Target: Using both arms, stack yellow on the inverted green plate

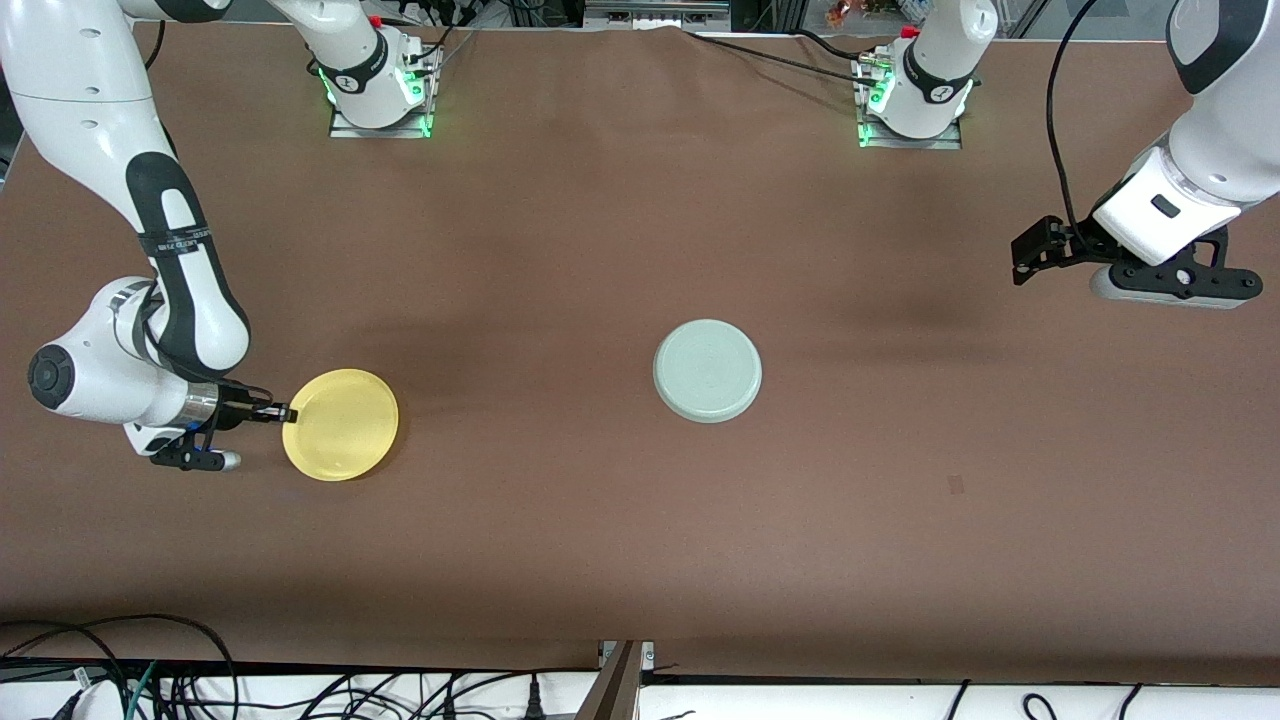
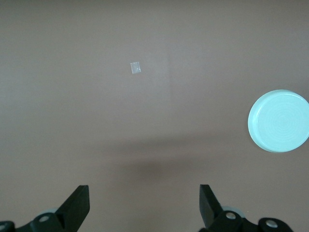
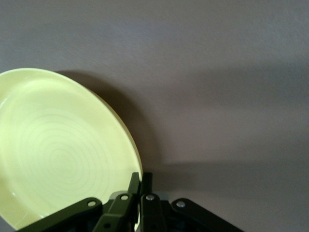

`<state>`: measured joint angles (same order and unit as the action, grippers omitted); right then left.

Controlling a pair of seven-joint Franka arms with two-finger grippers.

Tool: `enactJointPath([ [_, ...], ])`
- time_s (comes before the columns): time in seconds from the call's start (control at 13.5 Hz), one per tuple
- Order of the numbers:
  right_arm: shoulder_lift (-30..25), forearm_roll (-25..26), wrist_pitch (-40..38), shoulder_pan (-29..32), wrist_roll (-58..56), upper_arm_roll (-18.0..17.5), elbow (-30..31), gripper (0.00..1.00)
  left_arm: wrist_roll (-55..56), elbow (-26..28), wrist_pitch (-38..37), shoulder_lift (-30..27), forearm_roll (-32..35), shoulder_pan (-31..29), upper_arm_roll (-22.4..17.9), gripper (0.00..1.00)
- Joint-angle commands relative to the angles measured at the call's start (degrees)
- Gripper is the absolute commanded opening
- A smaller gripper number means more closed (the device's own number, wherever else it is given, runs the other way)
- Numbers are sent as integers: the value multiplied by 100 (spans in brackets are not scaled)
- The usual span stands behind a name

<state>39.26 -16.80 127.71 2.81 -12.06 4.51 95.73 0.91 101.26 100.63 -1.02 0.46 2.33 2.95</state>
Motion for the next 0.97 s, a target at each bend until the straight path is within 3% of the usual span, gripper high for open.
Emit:
enactJointPath([
  [0.0,-313,-122,-237,-9,-33,-370,-238,0,-91,-159,-52,23,148,-14,47,100],
  [0.22,-419,-130,-412,-9,132,-1002,-450,0,-135,-159,-227,5,148,-5,74,100],
  [0.52,-349,-253,-125,-184,2001,-1821,-459,0,-143,-317,-254,84,148,-40,47,100],
  [0.89,-42,-262,1000,-1702,4586,-1910,-581,0,-135,-378,-263,111,183,-40,39,100],
])
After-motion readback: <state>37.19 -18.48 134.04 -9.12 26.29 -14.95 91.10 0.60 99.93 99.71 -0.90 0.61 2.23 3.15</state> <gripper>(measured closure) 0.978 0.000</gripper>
